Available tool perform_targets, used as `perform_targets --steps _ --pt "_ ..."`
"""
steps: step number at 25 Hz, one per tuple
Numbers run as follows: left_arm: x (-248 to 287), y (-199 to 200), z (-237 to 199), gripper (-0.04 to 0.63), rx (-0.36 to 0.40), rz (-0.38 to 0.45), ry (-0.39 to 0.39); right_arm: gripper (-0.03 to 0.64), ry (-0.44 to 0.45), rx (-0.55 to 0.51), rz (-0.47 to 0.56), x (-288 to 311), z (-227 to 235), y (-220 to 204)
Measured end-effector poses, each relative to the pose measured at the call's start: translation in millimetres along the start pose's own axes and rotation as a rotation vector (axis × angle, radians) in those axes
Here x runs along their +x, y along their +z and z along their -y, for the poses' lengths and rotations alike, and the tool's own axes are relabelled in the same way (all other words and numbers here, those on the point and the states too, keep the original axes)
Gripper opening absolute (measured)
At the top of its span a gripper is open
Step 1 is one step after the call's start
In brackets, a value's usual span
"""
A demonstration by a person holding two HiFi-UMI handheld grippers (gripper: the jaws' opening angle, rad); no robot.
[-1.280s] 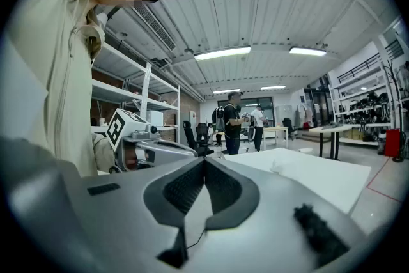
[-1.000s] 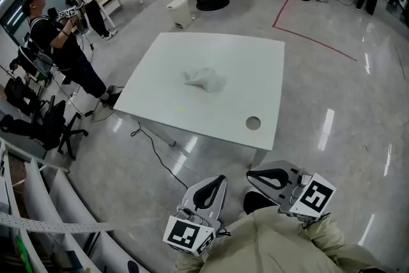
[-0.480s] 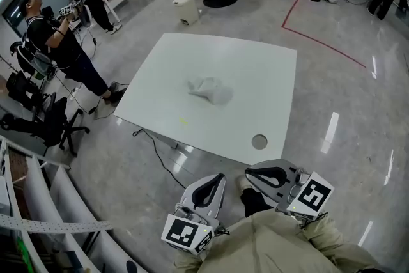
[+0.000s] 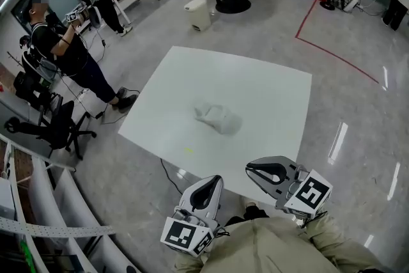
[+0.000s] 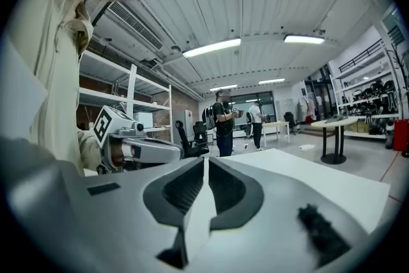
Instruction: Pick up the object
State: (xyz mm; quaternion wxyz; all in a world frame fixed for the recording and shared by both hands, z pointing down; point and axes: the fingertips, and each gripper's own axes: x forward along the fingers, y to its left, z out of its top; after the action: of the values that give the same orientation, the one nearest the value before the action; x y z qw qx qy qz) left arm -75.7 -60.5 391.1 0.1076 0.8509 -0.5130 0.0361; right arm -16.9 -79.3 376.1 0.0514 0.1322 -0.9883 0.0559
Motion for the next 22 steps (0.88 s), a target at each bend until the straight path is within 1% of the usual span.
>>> perform_targets --steps 1,3,8,11,15,19,22 --pt "5 -1 -4 0.005 -0.004 -0.005 0.008 0.007 -0.006 0.008 -0.006 4 9 -1" --pt "15 -4 -10 0.005 -0.008 -0.022 0.013 0.043 -0.02 0.033 -0.024 11 25 -8" --pt "35 -12 -25 0.006 -0.022 -0.065 0.0 0.105 -0.049 0.083 -0.076 36 52 -32" --pt "50 -17 -38 0.006 -0.029 -0.091 -0.01 0.137 -0.063 0.076 -0.12 55 68 -42" --pt "67 -24 -55 0.006 -0.047 -0.117 -0.031 0.182 -0.109 0.075 -0.191 75 90 -62" --pt "84 -32 -74 0.006 -0.039 -0.146 -0.049 0.255 -0.15 0.072 -0.262 97 116 -81" --pt "98 -45 -89 0.006 -0.048 -0.167 -0.047 0.309 -0.198 0.06 -0.312 112 135 -100"
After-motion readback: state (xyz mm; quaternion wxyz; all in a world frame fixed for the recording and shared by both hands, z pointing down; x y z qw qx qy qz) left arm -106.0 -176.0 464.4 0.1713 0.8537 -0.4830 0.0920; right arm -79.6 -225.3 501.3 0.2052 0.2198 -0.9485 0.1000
